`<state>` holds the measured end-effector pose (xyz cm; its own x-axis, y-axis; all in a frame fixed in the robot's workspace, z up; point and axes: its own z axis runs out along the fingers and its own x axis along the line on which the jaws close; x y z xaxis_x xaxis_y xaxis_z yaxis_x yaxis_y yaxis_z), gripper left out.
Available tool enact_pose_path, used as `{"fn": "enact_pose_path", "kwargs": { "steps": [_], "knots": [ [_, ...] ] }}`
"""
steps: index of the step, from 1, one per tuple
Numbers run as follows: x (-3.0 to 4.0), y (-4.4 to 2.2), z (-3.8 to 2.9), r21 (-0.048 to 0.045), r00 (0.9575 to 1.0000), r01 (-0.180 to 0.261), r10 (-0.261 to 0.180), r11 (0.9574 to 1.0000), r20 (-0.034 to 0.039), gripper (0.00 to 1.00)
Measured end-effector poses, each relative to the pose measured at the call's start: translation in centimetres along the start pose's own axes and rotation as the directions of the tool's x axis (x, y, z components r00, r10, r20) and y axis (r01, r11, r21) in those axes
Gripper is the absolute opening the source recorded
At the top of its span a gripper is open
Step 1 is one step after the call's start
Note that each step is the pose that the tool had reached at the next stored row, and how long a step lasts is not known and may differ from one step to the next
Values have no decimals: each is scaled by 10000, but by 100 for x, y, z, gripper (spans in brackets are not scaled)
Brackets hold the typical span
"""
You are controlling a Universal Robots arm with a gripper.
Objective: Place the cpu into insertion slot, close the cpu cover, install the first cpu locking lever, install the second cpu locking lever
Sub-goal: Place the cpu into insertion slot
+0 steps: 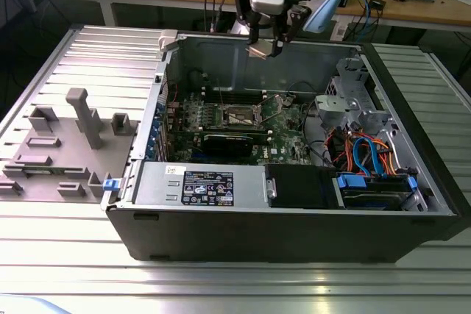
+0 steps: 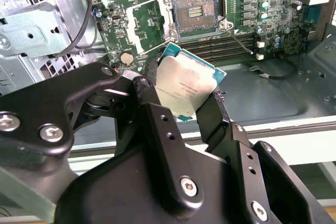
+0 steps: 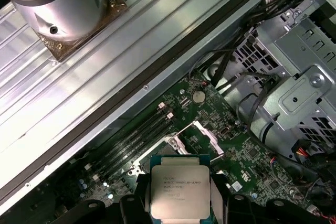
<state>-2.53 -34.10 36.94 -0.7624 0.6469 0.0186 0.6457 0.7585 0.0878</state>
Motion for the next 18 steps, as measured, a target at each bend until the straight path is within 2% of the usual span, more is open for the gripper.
{"fn": "enact_pose_path", "kwargs": {
  "steps": [9,18],
  "knots": [
    [0,0,2,1,9988,-483,483,9988,52,54],
    [0,0,4,-6,9953,-965,965,9953,98,54]
  ]
}}
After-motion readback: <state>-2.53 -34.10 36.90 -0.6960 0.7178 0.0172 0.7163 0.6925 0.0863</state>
